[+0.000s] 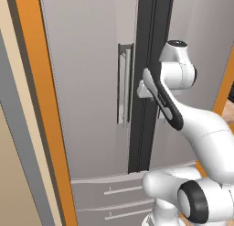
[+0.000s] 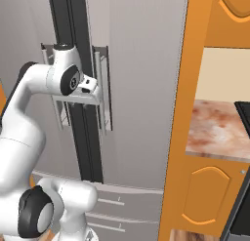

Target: Take the cupcakes from the fridge and place them on the empty tray on the dining counter.

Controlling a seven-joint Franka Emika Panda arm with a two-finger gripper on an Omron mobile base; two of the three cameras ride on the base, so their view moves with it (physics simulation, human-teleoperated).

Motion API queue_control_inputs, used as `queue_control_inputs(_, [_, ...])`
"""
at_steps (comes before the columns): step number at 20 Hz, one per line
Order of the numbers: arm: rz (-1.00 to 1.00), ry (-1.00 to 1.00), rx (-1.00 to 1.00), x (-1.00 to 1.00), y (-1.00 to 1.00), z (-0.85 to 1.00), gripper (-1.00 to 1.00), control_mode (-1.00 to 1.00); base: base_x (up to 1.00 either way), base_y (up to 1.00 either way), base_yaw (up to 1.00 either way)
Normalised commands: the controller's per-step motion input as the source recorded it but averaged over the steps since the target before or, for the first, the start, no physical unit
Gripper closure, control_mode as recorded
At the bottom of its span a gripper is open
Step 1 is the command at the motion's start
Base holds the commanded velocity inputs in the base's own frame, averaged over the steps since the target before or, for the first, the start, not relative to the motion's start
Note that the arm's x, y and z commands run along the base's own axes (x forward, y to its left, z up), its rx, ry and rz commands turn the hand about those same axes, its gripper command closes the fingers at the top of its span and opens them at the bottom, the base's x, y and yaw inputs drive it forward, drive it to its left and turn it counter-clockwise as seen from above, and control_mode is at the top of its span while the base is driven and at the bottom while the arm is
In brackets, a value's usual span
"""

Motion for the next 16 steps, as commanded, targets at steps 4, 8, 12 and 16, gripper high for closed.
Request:
queue_control_inputs(4, [-0.01,-0.14,0.0,-0.5,-0.03,0.0,-1.0,-1.0,0.0,0.0,0.0])
queue_control_inputs(8, [0.0,-0.32,-0.02,-1.0,0.0,0.0,-1.0,-1.0,0.0,0.0,0.0])
queue_control_inputs(12, [0.0,-0.25,-0.12,-0.81,0.04,0.27,-1.0,-1.0,0.0,0.0,0.0])
queue_control_inputs(16, [0.0,-0.06,-0.16,-0.71,0.06,0.85,-1.0,-1.0,0.0,0.0,0.0])
